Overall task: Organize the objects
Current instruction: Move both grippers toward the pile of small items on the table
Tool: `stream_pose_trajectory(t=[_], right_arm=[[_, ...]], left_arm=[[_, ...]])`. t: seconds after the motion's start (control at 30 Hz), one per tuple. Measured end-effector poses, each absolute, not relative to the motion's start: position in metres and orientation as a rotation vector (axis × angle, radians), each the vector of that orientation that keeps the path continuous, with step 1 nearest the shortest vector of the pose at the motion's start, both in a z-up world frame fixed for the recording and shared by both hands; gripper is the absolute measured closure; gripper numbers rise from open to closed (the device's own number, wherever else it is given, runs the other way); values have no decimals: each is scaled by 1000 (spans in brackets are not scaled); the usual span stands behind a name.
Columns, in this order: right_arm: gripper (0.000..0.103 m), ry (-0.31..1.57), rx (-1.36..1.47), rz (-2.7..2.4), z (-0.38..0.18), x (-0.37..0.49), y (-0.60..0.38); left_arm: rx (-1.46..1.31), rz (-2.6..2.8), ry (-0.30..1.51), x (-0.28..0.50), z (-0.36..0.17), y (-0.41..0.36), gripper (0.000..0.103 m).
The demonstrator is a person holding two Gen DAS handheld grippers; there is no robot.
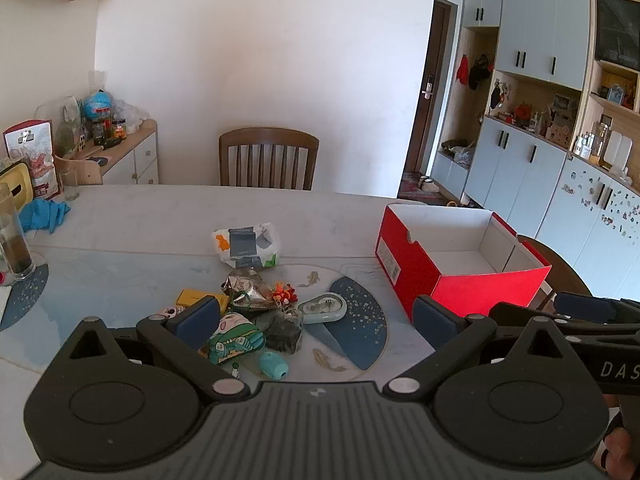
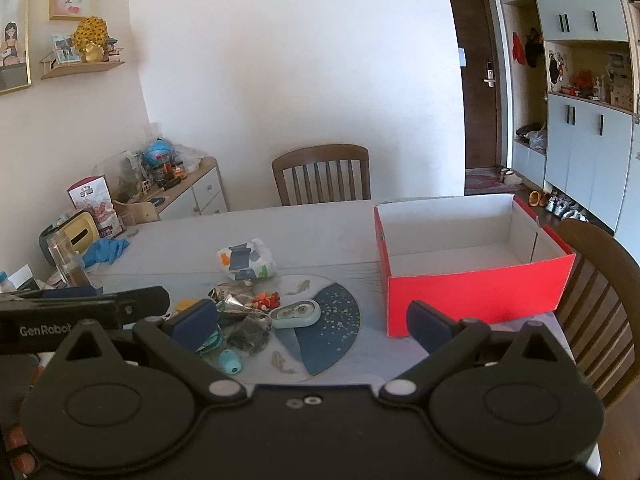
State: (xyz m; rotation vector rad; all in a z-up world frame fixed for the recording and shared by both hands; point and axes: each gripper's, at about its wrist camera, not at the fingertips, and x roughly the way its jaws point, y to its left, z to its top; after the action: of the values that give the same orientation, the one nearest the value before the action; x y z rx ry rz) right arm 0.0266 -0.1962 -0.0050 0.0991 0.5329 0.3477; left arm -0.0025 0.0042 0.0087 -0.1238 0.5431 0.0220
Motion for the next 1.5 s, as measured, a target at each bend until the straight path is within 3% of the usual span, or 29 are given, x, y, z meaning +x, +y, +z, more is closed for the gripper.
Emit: stream_pose_trajectory(t=[0.6, 1.33, 1.5], right_arm=[[2, 539, 67, 387, -8, 39, -178], [7, 722, 13, 414, -56, 104, -92], [9, 756, -18, 445, -69, 119, -64]], left_arm=[[-128, 53, 562, 12, -5, 23, 0], [-110, 92, 714, 87, -82, 135, 1], [-94, 89, 752, 110, -100, 156, 5]])
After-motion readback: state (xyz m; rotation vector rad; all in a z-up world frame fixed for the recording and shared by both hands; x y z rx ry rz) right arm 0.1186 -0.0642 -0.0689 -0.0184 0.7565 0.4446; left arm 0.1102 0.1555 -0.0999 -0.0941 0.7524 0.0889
